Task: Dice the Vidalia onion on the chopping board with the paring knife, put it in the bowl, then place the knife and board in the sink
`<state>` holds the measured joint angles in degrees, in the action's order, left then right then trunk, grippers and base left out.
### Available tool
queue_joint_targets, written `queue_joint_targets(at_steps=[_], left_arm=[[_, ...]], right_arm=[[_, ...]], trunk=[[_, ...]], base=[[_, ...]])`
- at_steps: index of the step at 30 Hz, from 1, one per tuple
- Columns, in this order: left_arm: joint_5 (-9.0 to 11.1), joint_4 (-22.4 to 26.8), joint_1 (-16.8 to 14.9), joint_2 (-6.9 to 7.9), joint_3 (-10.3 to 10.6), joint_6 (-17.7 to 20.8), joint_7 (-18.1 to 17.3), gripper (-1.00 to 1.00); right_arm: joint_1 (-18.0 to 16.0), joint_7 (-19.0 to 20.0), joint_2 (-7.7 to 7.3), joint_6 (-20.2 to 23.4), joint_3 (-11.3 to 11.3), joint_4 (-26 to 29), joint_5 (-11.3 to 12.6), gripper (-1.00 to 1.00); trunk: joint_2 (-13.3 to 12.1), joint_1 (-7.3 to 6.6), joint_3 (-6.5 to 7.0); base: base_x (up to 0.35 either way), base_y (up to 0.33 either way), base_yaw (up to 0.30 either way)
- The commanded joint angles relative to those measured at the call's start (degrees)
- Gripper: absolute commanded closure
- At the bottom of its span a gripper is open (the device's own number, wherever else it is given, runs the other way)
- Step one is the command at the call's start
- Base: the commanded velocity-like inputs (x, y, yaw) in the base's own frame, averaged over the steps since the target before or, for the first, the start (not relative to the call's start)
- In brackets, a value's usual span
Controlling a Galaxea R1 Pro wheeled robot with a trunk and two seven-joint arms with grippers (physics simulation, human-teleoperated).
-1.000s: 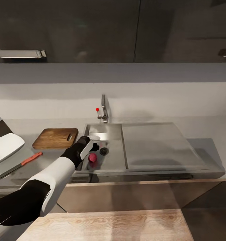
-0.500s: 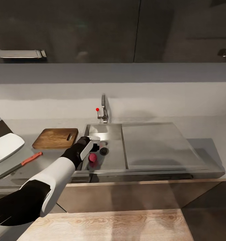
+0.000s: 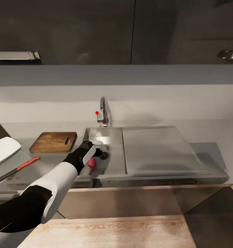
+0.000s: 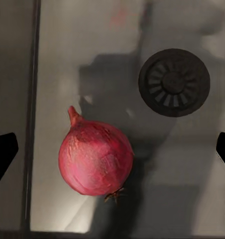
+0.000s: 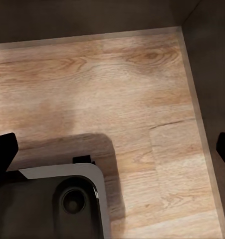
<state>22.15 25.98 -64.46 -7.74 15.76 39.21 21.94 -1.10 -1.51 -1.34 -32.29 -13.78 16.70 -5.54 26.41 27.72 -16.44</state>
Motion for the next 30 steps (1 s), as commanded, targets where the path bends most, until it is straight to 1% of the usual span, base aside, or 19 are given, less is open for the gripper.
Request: queue_joint_targets(at_steps=[1, 17, 24, 30], left_arm=[[0.6, 0.0, -0.1, 0.08, 0.4, 0.2, 0.5, -1.00], [0.6, -0.2, 0.0, 0.16, 0.4, 0.2, 0.6, -1.00], [0.6, -0.3, 0.0, 0.13, 0.4, 0.2, 0.5, -1.00], [0.6, -0.3, 0.0, 0.16, 0.4, 0.2, 0.5, -1.00]], right_arm=[[0.0, -0.2, 0.02, -0.1, -0.3, -0.1, -0.5, -1.00], [0.0, -0.3, 0.02, 0.0, -0.4, -0.1, -0.5, -1.00], [0.0, -0.2, 0.02, 0.0, -0.4, -0.1, -0.5, -1.00], [0.0, -0.2, 0.02, 0.0, -0.4, -0.1, -0.5, -1.00]], trunk=[[0.1, 0.03, -0.13], [0.1, 0.03, -1.48], [0.1, 0.03, -2.14], [0.1, 0.03, -2.70]], base=[[0.000, -0.043, 0.000], [0.003, -0.006, 0.000], [0.163, 0.000, 0.000], [0.048, 0.000, 0.000]])
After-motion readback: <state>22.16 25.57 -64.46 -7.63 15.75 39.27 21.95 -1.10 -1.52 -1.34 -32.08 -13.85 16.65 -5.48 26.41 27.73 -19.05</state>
